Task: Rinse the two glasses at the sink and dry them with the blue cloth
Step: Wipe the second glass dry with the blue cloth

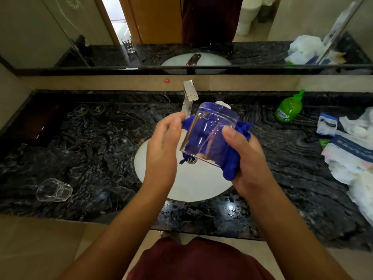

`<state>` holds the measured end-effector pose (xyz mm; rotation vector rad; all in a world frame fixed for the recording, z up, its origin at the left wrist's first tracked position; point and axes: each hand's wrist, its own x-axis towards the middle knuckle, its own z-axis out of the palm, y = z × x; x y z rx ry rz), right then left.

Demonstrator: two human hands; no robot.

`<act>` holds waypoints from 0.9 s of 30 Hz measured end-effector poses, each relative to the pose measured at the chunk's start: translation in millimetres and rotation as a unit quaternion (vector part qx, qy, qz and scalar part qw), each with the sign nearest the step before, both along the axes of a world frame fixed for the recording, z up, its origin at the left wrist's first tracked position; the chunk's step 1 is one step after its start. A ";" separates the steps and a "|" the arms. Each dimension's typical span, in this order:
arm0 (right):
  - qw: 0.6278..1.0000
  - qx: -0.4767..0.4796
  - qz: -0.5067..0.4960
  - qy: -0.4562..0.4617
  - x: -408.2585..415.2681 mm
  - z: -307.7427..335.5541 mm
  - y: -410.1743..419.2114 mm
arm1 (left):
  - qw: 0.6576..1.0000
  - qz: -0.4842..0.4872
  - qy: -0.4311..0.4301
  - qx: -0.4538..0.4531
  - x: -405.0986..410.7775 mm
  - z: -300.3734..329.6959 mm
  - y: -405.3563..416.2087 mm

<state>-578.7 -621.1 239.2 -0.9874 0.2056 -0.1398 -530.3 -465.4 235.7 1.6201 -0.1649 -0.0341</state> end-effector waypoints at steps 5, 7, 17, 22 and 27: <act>0.992 -0.113 0.044 -0.019 -1.7 19.9 -4.8 | 0.987 -0.108 -0.098 -0.071 1.1 12.8 2.1; 0.991 -0.128 0.038 -0.015 -0.5 23.7 3.7 | 0.983 -0.121 -0.113 -0.074 -2.1 16.6 -6.7; 0.986 -0.141 -0.076 -0.052 -18.7 7.6 60.2 | 0.969 0.051 -0.037 -0.239 7.6 17.5 -19.4; 0.919 -0.345 -0.134 -0.137 -17.2 1.9 65.2 | 0.958 0.051 0.081 -0.271 13.9 20.6 -14.6; 0.828 -0.480 -0.123 -0.263 -3.0 18.7 37.6 | 0.955 -0.061 0.140 -0.255 11.5 7.6 -11.6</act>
